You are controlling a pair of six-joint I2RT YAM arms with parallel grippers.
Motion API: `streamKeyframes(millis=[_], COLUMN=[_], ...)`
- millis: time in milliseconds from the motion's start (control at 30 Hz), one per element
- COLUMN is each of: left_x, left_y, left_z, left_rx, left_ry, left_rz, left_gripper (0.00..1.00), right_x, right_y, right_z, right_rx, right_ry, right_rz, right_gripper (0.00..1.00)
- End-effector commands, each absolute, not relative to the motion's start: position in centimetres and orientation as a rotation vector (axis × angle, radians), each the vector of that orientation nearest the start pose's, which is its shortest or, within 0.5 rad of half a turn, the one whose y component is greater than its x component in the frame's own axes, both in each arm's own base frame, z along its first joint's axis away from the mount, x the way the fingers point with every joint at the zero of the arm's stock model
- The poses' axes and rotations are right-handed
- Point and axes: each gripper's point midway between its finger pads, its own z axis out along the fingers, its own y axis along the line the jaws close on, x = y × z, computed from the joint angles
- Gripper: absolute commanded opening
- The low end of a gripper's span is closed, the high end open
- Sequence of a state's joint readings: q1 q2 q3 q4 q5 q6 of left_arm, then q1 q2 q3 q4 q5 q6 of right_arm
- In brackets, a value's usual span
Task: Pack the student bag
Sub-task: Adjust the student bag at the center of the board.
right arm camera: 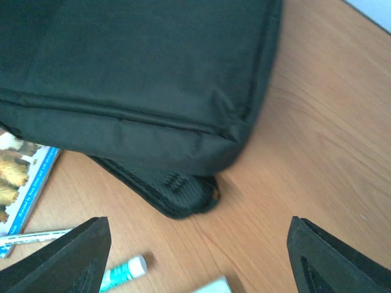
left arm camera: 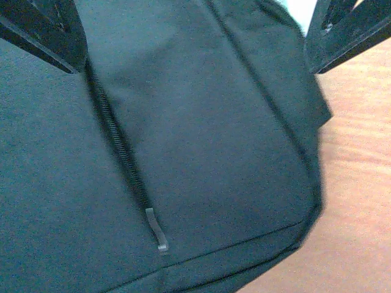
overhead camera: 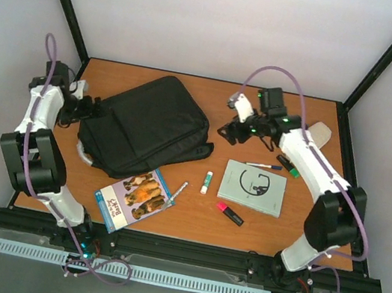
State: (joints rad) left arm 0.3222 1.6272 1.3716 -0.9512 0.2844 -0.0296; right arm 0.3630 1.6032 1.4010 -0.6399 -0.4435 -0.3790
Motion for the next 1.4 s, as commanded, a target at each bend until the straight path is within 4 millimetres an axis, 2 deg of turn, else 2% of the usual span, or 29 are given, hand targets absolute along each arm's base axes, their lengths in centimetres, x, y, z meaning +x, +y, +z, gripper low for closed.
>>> streamKeyframes(millis=[0,100,200,333,400,533,700,867,1033,1233,1367], left_x=[35.1,33.8,32.8,32.3,32.1,31.3,31.2,31.7,32.4,33.4,33.6], left_y=[10.4,12.3,12.6,10.9,10.0,8.0,6.7,4.9,1.8,-2.5,-6.1], left_z=[14.1,13.1,12.0,10.6,10.0,8.5,7.5,7.5,7.3,7.3,7.7], left_rx=[-0.571,-0.666,-0.68,-0.661,-0.661,-0.663,-0.656,-0.584,-0.46,-0.257,-0.086], left_ry=[2.73,2.746,2.771,2.781,2.778,2.774,2.765,2.777,2.819,2.873,2.892], left_rz=[-0.361,-0.376,-0.413,-0.568,-0.648,-0.798,-0.888,-0.933,-0.981,-1.025,-1.089], left_gripper=[1.0,1.0,1.0,1.0,1.0,1.0,1.0,1.0,0.99,0.99,0.99], right_x=[36.9,35.9,35.0,34.7,34.7,35.3,36.7,38.8,41.7,48.5,51.6], right_y=[27.3,30.0,32.0,33.7,34.1,34.2,33.9,33.9,33.7,30.8,28.7], right_z=[20.0,18.1,16.2,13.2,12.3,11.0,9.0,7.3,6.0,6.1,6.4], right_rx=[-1.209,-1.292,-1.333,-1.359,-1.36,-1.355,-1.325,-1.317,-1.303,-1.172,-1.124], right_ry=[2.093,2.097,2.113,2.17,2.188,2.218,2.267,2.289,2.286,2.249,2.209], right_rz=[0.587,0.617,0.63,0.615,0.605,0.571,0.488,0.398,0.279,0.021,-0.149], right_gripper=[0.79,0.75,0.68,0.59,0.57,0.54,0.51,0.5,0.48,0.48,0.48])
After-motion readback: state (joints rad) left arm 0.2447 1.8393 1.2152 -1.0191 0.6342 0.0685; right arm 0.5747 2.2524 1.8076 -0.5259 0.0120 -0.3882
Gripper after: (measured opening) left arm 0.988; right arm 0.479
